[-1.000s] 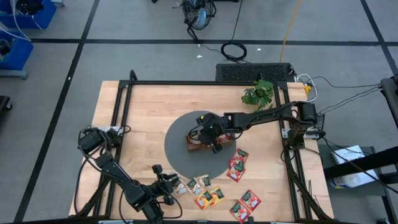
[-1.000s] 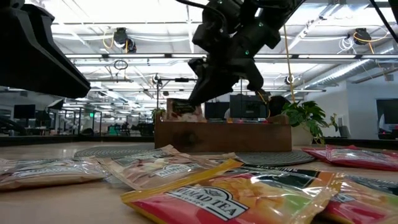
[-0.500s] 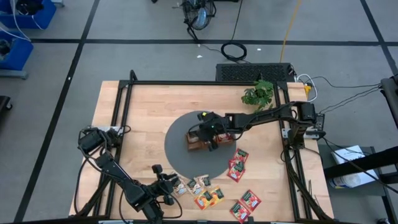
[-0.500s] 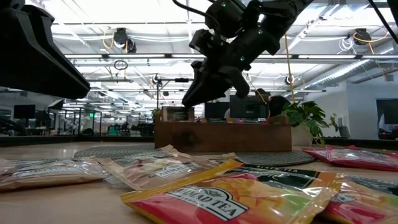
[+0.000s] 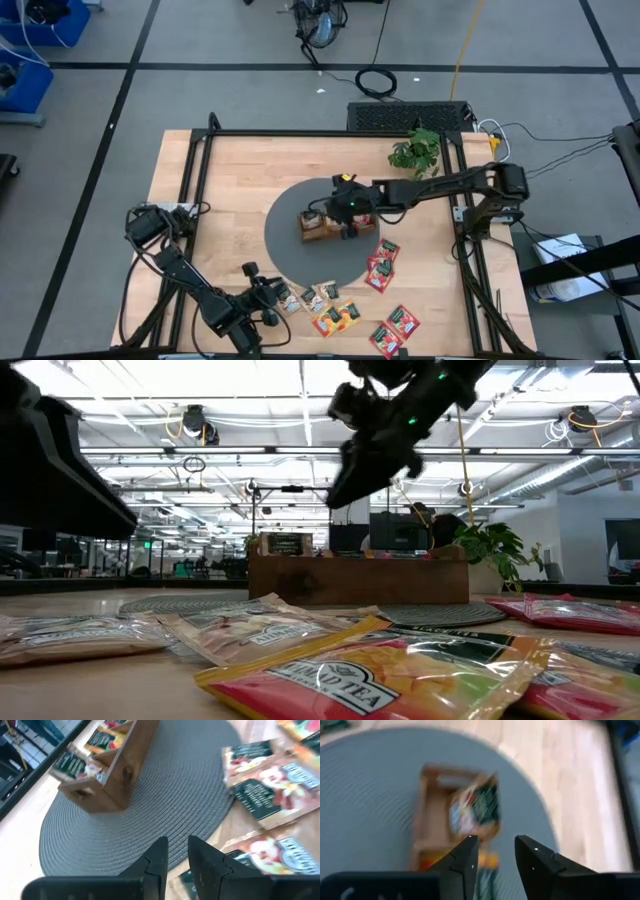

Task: Pick & Place Tea
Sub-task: Adjust the wooden organizer

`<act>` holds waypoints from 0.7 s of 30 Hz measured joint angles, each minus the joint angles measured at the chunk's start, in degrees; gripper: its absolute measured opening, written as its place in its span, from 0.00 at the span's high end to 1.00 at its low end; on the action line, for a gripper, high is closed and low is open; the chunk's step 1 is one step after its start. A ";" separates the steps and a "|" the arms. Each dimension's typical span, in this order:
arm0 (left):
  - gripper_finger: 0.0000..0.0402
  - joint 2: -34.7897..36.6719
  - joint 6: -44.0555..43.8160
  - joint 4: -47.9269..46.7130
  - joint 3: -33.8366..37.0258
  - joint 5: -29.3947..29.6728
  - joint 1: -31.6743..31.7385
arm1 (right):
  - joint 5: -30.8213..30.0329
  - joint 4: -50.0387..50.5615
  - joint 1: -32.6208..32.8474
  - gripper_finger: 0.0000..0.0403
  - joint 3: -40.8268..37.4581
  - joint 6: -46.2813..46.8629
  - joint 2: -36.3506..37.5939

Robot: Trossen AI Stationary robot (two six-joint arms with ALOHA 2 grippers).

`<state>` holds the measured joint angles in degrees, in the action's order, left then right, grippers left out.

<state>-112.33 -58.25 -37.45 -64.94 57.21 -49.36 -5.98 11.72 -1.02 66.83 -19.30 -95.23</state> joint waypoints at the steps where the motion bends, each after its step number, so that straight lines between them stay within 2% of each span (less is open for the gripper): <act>1: 0.80 0.00 -0.78 -0.03 0.48 0.04 0.17 | -0.03 1.42 0.34 0.75 -0.64 0.90 1.09; 6: 0.80 0.00 -2.28 0.42 2.05 0.15 1.35 | -0.26 -3.64 1.79 0.95 -11.10 2.34 7.30; 8: 0.80 0.00 -1.84 0.73 2.07 0.23 1.96 | -0.72 -9.45 1.99 0.98 -17.00 4.15 10.31; 11: 0.80 0.00 0.66 1.93 2.07 0.26 3.14 | -4.85 -18.72 1.95 0.97 -25.17 9.72 14.52; 16: 0.80 0.00 15.68 10.36 1.95 0.58 6.92 | -12.09 -27.42 1.95 0.99 -34.67 14.12 22.37; 19: 0.80 0.00 27.49 19.14 1.90 -4.65 10.68 | -16.48 -28.52 1.88 0.99 -37.67 15.45 26.65; 21: 0.80 0.00 32.88 23.45 1.87 -9.82 13.55 | -16.58 -28.05 0.89 1.00 -39.25 17.11 28.13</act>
<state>-112.33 -25.37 -14.00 -63.07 47.39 -35.81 -22.56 -16.33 -0.13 27.58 -2.19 -67.09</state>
